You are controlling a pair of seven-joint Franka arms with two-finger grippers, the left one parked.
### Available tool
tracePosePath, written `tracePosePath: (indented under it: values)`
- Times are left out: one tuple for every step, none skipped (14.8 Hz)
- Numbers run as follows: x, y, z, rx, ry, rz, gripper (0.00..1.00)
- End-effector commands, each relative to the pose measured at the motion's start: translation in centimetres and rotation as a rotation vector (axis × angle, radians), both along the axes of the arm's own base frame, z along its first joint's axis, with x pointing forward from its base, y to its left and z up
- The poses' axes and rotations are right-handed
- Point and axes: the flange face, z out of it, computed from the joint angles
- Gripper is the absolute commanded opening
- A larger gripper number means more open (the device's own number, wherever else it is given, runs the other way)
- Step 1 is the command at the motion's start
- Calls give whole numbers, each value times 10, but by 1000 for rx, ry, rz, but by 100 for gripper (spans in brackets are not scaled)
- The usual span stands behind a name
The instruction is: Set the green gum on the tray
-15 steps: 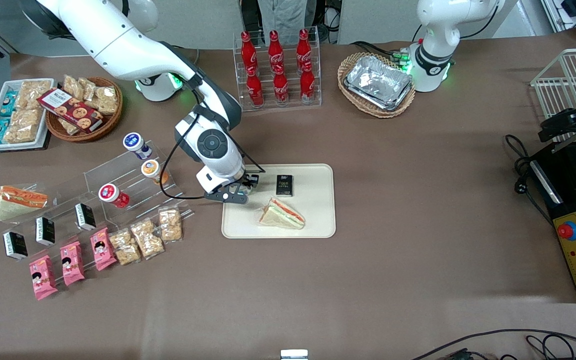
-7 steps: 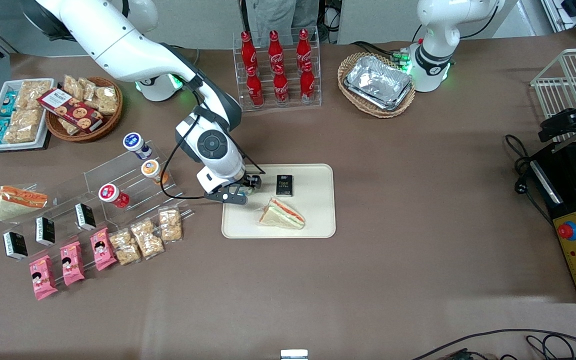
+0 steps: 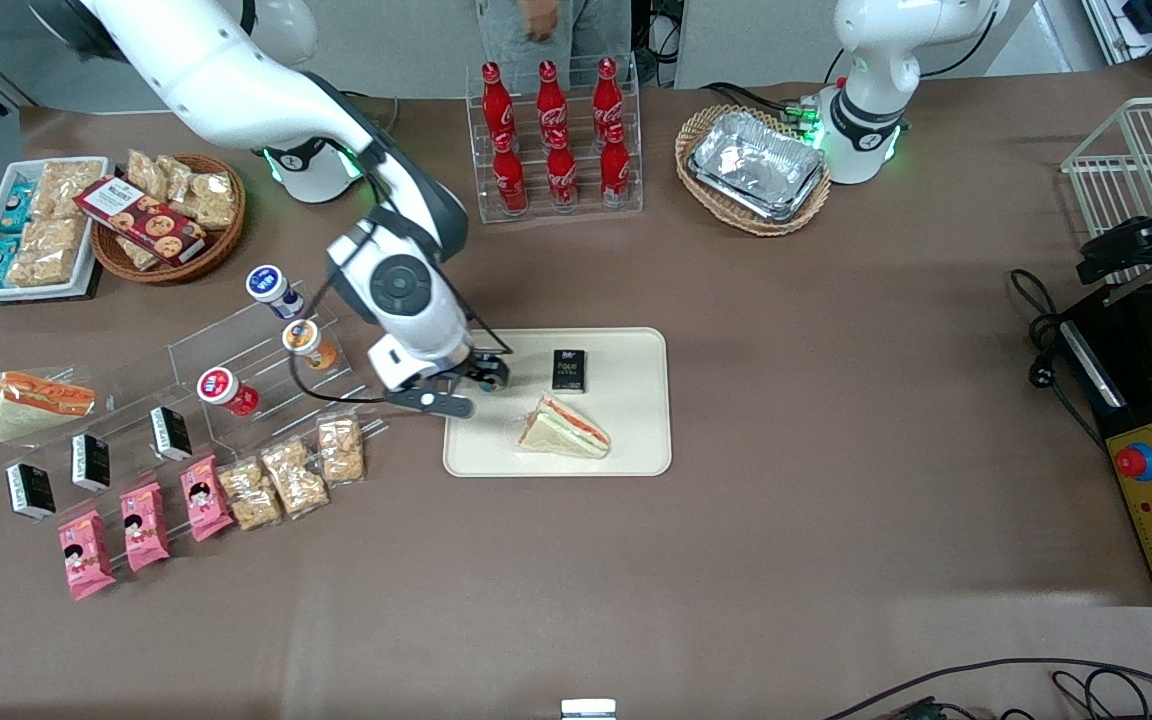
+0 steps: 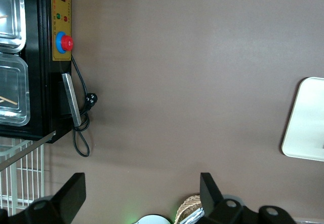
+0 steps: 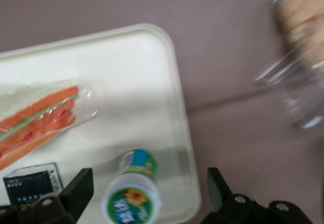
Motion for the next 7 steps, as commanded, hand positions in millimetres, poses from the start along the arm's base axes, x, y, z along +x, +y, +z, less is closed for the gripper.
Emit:
tracePosePath:
  values:
    - [21,-70,90,-36,-19,59,100]
    - [24,-85,117,-2,-11,88,100]
    - [30,-104,145,19,-9,110,100]
    - [33,-123,168,19,-4,121,100]
    - [38,-146,190,9,0,112,100]
    - [41,-168,211,0,13,112,100]
    - [42,-192,229,8,33,102,100]
